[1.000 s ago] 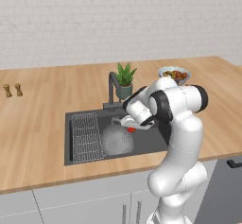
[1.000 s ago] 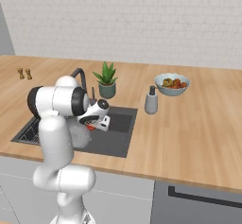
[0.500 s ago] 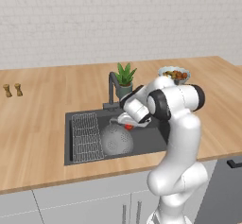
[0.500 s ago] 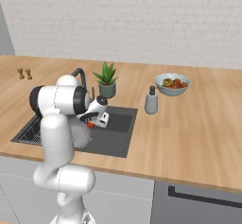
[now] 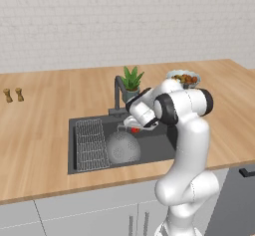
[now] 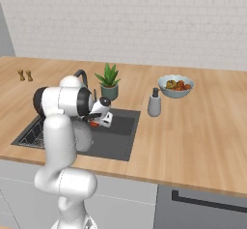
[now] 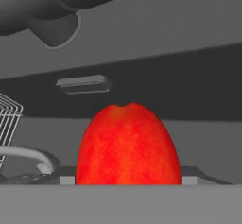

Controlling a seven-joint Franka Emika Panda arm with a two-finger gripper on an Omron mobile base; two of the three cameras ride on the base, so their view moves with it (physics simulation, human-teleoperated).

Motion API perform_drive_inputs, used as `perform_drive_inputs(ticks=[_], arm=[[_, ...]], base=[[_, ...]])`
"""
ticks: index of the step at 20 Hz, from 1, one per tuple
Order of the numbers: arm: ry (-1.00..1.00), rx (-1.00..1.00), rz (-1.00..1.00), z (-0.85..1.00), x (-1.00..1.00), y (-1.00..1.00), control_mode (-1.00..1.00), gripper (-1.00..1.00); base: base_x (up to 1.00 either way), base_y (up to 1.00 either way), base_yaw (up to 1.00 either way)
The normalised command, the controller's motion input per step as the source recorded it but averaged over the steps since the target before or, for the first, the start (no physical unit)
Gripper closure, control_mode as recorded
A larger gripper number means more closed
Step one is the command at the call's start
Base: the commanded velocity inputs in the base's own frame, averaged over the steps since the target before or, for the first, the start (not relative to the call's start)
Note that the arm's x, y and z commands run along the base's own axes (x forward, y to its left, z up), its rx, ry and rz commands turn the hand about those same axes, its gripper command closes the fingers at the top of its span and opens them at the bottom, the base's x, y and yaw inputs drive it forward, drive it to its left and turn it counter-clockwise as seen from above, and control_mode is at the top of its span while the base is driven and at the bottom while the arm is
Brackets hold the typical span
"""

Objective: Put the colander in the sink, put the apple in the colander, and turn on the sink faucet and pour water over the colander.

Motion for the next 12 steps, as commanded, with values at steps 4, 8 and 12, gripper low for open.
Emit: perform_drive_inputs(ticks=[4, 8, 12], arm=[[0.0, 0.0, -0.02, 0.0, -0.88, -0.28, -1.0, 1.0], [0.0, 0.0, -0.04, 0.15, -0.58, -0.05, -1.0, 1.0], [-0.03, 0.0, -0.01, 0.34, -0.09, 0.0, -1.0, 1.0]], base=[[0.0, 0.0, 0.0], [0.0, 0.0, 0.0], [0.0, 0.0, 0.0]])
